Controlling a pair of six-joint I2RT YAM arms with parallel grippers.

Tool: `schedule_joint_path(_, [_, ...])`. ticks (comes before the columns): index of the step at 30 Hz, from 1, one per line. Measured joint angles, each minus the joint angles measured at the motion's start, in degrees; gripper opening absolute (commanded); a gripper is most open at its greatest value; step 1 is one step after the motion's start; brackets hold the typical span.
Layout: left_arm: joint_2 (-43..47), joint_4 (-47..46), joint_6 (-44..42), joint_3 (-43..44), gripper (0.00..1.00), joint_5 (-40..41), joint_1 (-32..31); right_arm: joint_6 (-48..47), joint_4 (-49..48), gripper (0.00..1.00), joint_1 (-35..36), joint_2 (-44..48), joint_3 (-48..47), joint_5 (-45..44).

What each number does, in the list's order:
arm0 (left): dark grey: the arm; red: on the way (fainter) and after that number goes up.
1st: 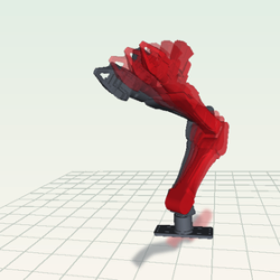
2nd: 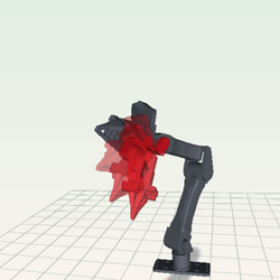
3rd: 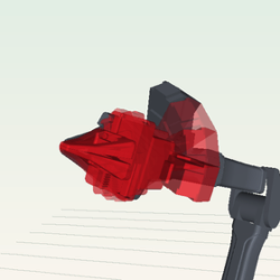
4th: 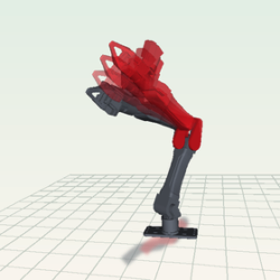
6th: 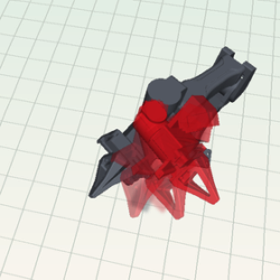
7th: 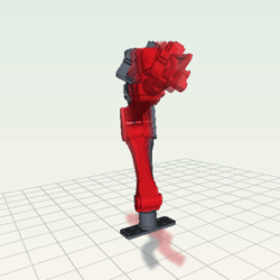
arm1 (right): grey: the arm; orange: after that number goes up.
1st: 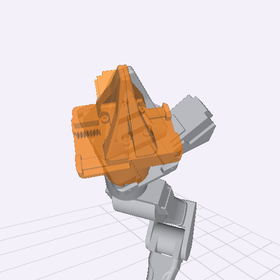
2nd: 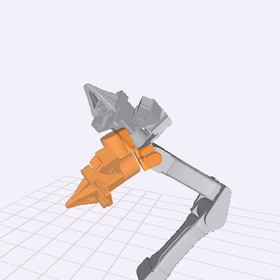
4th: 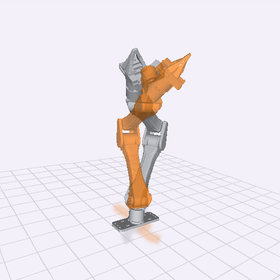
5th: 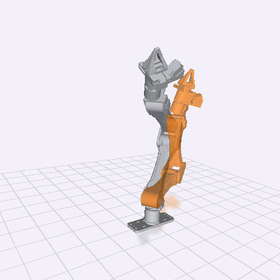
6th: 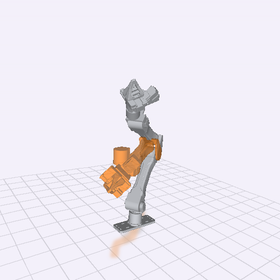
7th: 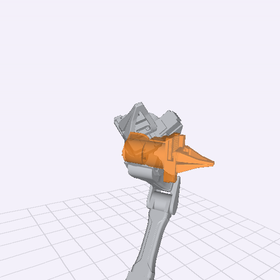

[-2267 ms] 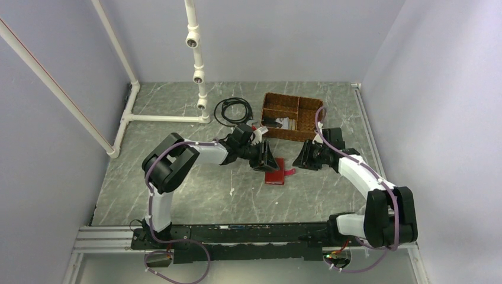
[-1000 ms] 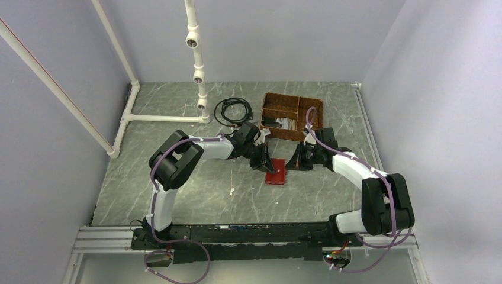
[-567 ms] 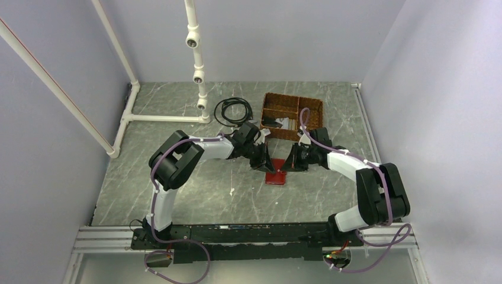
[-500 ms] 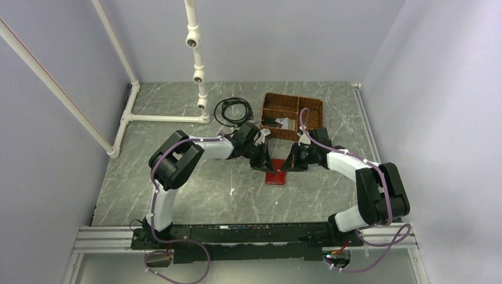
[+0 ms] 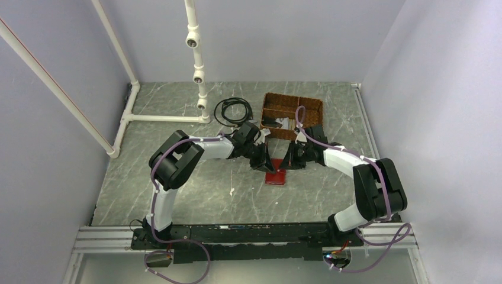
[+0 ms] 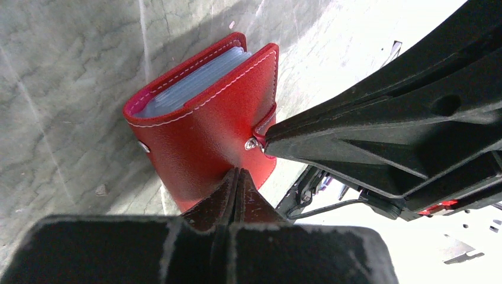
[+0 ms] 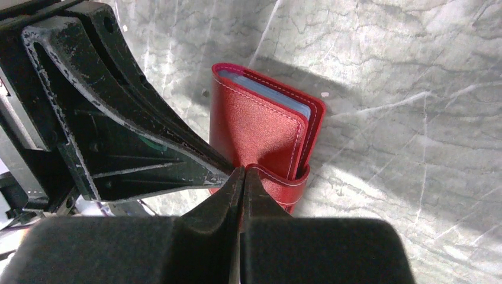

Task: Put the credit cards into the card holder
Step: Close the card holder at the center of the board.

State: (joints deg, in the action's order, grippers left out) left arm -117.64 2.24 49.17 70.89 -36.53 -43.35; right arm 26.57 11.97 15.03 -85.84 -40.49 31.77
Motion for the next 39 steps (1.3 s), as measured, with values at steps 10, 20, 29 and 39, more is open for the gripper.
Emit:
schedule_joint_path(10, [-0.1,0.4,0.0,0.2,0.00,0.1,0.0,-0.8,1.1,0.00,2.6,-0.6,-1.8,-4.5])
schedule_joint_path(20, [-0.1,0.4,-0.1,0.2,0.00,0.2,0.0,2.9,-3.5,0.00,3.5,0.8,1.2,-6.3])
schedule_joint_path(29, [-0.1,0.2,0.1,0.1,0.00,0.2,-0.1,13.8,-16.0,0.00,6.9,8.9,12.2,-15.9])
schedule_joint_path(39, [0.1,-1.3,1.7,-0.8,0.00,0.2,-0.1,23.1,-26.5,0.00,11.2,10.4,18.9,-25.7])
